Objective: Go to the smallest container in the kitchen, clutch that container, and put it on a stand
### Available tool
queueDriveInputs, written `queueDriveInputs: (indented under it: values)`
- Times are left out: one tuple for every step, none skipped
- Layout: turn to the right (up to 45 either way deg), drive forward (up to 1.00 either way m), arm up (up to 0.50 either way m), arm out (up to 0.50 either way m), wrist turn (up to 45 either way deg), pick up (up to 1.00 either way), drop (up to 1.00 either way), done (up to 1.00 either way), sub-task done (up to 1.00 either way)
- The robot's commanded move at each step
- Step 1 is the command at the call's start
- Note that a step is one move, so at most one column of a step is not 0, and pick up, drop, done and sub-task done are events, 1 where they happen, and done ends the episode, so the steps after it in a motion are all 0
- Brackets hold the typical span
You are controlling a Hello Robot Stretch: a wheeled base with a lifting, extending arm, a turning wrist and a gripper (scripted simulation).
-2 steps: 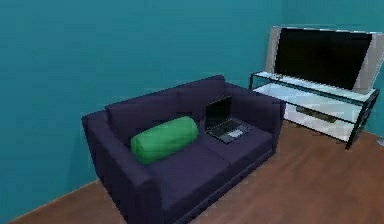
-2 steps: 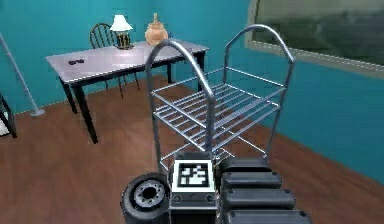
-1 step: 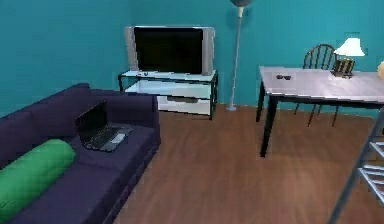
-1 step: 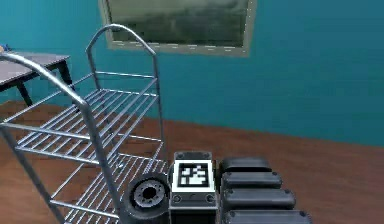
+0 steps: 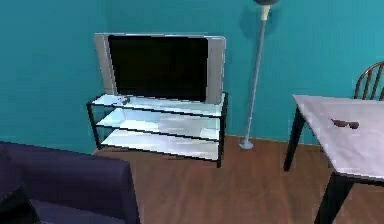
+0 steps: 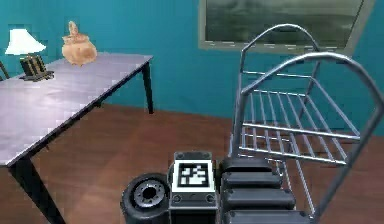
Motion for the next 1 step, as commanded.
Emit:
queueDriveInputs:
  values:
    - [0.0,1.00,0.00,0.00,0.0,0.00,0.00,0.00,0.00]
